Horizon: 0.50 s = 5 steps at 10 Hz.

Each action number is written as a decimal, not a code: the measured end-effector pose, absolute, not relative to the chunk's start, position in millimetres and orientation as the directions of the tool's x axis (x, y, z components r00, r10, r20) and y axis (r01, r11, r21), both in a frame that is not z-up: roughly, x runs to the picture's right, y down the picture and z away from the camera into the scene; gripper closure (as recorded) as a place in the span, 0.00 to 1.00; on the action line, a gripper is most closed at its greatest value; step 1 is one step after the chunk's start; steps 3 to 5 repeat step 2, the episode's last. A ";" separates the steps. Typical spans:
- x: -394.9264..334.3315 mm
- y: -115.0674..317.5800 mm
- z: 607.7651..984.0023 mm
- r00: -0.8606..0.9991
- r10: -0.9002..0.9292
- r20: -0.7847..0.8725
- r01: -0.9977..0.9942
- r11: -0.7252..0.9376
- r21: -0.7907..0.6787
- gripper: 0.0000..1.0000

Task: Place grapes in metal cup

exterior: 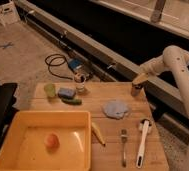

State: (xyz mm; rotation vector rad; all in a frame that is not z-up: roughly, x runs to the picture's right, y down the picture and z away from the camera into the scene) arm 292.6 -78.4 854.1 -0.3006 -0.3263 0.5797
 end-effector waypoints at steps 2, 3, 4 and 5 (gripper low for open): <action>292.3 -78.0 854.5 0.788 0.577 0.215 -0.482 0.796 -0.366 0.27; 292.3 -78.0 854.5 0.788 0.577 0.215 -0.482 0.796 -0.366 0.27; 292.3 -78.0 854.5 0.788 0.577 0.215 -0.482 0.796 -0.366 0.27; 292.3 -78.0 854.5 0.788 0.577 0.215 -0.482 0.796 -0.366 0.27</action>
